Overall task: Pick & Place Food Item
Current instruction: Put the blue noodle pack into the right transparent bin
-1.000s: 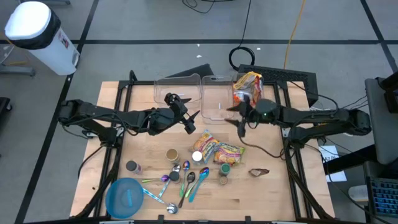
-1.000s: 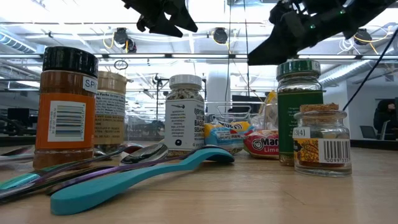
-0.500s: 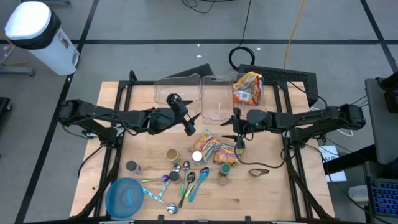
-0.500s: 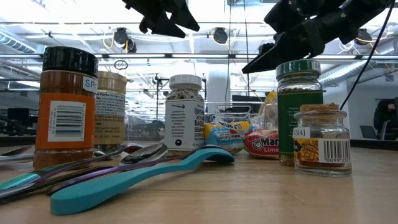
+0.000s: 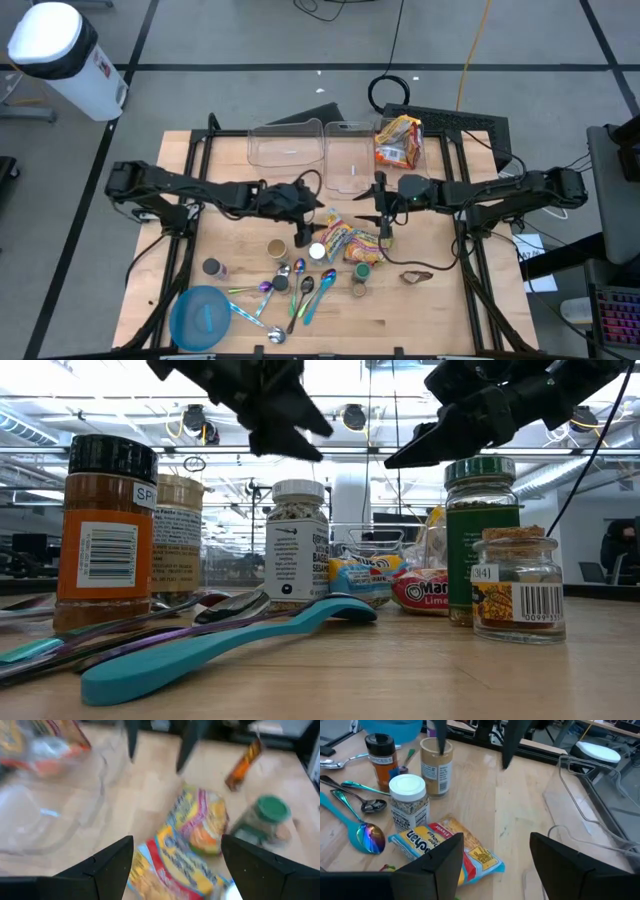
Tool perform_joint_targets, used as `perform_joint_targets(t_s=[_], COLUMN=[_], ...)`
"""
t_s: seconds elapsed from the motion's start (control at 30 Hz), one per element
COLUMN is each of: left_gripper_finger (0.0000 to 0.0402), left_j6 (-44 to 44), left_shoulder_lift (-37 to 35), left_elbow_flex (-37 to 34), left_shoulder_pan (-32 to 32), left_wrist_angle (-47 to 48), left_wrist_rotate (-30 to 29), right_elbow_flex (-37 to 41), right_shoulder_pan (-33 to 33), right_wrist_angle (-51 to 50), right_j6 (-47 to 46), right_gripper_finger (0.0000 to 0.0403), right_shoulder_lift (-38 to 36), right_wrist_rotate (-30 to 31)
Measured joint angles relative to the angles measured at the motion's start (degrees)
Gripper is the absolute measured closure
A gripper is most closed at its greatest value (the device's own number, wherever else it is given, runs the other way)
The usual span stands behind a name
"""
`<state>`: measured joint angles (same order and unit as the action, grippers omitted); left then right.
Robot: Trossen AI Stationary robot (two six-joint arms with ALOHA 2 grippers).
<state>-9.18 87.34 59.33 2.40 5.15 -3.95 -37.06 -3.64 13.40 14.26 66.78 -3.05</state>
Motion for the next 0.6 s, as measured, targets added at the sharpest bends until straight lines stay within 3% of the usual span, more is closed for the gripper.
perform_joint_targets(t_s=[0.33,0.6], left_gripper_finger=[0.0092,0.0092], left_j6=[3.21,4.01], left_shoulder_lift=[9.42,14.1], left_elbow_flex=[7.96,9.2], left_shoulder_pan=[-0.13,0.3], left_wrist_angle=[4.18,4.81], left_wrist_rotate=[5.92,9.93], right_elbow_flex=[-0.02,-0.02], right_shoulder_pan=[0.0,0.0], right_wrist_angle=[-0.17,-0.31], right_j6=[0.01,-0.02], right_gripper_finger=[0.0185,0.0186], right_shoulder_lift=[0.0,0.0], right_wrist_rotate=[0.21,0.22])
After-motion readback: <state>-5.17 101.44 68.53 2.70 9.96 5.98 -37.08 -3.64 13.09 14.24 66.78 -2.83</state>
